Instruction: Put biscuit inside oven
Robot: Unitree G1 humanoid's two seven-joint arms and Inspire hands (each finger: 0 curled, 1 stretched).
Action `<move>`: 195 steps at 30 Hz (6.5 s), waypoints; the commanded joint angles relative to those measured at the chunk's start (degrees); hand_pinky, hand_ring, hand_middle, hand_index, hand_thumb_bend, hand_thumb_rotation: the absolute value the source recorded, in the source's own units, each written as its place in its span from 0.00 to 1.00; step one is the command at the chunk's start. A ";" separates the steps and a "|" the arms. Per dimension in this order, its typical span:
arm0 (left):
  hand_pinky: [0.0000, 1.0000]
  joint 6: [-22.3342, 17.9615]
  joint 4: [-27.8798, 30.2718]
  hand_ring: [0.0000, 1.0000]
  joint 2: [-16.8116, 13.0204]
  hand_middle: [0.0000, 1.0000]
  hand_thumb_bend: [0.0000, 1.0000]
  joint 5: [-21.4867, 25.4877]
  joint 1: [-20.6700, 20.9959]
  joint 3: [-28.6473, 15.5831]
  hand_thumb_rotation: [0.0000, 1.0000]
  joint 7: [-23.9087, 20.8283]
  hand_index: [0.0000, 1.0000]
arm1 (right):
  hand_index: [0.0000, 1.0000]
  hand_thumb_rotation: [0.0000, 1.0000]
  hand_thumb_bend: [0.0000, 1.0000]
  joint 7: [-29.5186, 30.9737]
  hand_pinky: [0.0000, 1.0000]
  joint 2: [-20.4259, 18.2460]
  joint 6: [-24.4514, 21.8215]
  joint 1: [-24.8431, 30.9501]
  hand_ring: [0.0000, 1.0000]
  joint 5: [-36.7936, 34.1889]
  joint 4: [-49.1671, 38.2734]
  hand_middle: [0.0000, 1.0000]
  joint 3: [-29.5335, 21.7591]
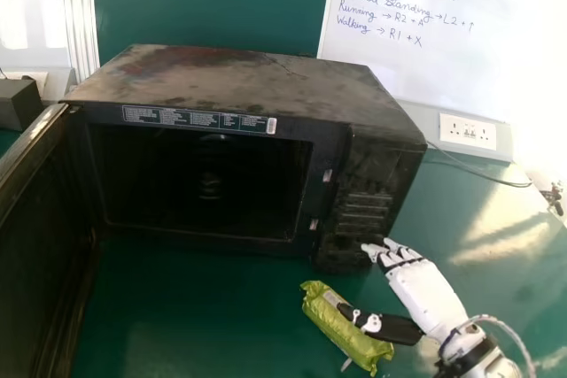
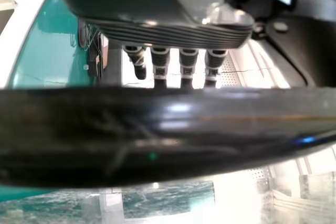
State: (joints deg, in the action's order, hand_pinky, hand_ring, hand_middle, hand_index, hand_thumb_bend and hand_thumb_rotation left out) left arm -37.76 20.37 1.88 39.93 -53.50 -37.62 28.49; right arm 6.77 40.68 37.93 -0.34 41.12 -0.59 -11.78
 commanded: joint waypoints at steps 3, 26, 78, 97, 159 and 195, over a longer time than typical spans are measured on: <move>0.86 0.87 1.50 0.82 0.59 0.86 1.00 0.32 -1.12 -0.31 0.80 -0.86 0.84 | 1.00 1.00 0.88 1.95 0.93 3.84 -2.65 1.07 0.97 1.34 -3.20 0.98 0.82; 0.93 -0.60 9.72 0.83 3.60 0.87 1.00 2.27 -6.10 2.47 0.86 1.94 0.85 | 1.00 1.00 0.84 17.24 0.96 18.02 -7.56 -5.58 0.98 1.53 -4.31 0.97 7.86; 0.97 -4.90 9.19 0.84 1.27 0.89 1.00 0.65 -8.43 1.38 0.95 5.92 0.87 | 1.00 0.91 0.92 10.27 0.98 9.65 -20.92 -0.59 1.00 4.82 -9.64 1.00 14.52; 0.95 -3.67 8.51 0.84 1.67 0.89 1.00 -0.34 -8.97 1.09 0.94 2.75 0.87 | 1.00 0.79 0.99 9.81 0.93 8.06 -21.61 0.97 0.98 4.69 -8.85 0.99 16.09; 0.96 -0.77 16.13 0.84 6.45 0.90 0.95 2.02 -12.82 8.22 0.95 -7.20 0.89 | 0.49 0.00 0.51 -1.03 0.02 7.09 -23.55 -0.84 0.07 9.68 -1.52 0.44 21.84; 0.92 -2.04 13.89 0.82 5.19 0.88 0.90 3.31 -11.58 7.63 0.93 -6.29 0.87 | 0.49 0.00 0.51 5.85 0.03 3.11 -16.73 4.20 0.09 -0.27 -20.19 0.43 16.68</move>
State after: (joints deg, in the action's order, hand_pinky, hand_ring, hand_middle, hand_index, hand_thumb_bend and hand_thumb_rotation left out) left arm -39.49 34.42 5.10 43.36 -65.34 -29.95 22.18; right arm 12.25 44.43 20.50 5.15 41.51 -20.35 4.62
